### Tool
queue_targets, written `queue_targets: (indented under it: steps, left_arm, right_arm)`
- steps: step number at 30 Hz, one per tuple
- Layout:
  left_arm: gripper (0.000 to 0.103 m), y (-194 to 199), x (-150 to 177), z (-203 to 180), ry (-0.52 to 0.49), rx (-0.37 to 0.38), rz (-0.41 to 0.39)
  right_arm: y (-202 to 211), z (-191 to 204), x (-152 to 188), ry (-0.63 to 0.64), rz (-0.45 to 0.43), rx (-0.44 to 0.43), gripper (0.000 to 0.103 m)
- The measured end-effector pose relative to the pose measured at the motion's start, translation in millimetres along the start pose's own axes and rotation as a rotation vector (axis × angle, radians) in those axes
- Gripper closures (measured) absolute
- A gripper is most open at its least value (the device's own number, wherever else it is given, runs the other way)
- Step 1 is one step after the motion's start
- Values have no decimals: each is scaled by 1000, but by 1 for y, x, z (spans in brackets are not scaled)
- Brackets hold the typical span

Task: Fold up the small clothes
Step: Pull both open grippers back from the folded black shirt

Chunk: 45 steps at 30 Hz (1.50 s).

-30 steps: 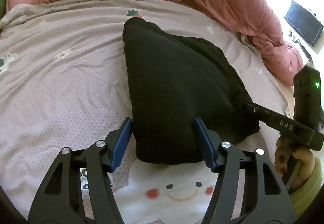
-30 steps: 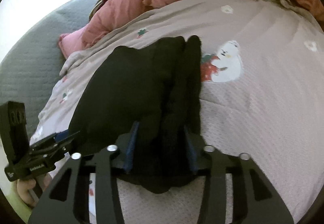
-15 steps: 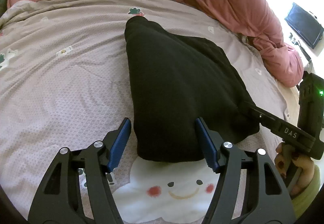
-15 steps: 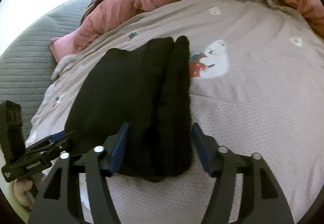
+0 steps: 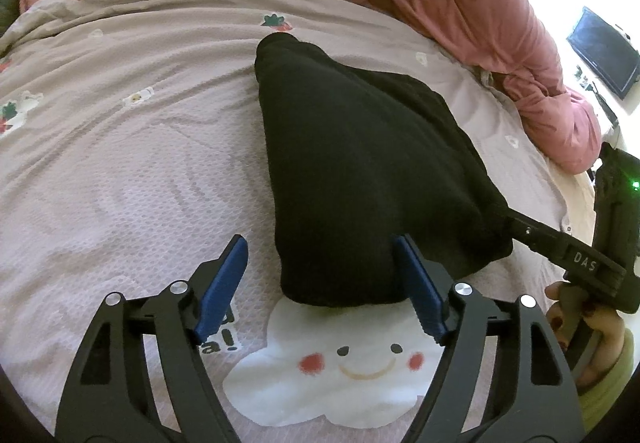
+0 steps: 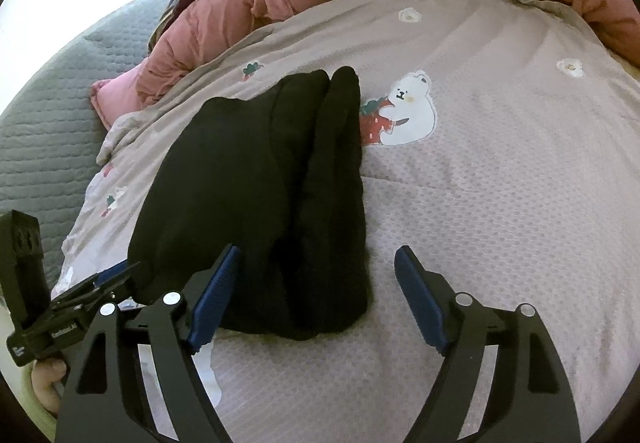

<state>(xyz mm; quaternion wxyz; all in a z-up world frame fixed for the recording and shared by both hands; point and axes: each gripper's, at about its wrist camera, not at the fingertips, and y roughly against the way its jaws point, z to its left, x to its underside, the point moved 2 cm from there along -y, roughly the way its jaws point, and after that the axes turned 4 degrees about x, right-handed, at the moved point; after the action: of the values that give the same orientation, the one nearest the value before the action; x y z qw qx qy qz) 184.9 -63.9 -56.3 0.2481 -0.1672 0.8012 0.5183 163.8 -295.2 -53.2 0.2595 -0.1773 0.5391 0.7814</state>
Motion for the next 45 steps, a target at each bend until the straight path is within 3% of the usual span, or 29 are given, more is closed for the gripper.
queue_targets:
  steps: [4, 5, 6, 12, 28, 45]
  left_arm:
    - [27, 9, 0, 1, -5, -20, -20]
    - [25, 12, 0, 1, -7, -27, -28]
    - [25, 16, -1, 1, -9, -34, -35]
    - [10, 35, -1, 1, -25, -61, -75]
    - [10, 89, 15, -1, -65, -156, -196]
    - [10, 126, 57, 9, -71, -171, -208]
  right_arm:
    - [11, 1, 1, -3, -22, 2, 24]
    - [13, 2, 1, -5, -24, 3, 12]
    - [16, 2, 1, -6, -32, 9, 8]
    - [39, 11, 1, 17, -89, 12, 6]
    - [104, 42, 12, 119, -277, 58, 5]
    - [128, 66, 59, 234, -332, 168, 5]
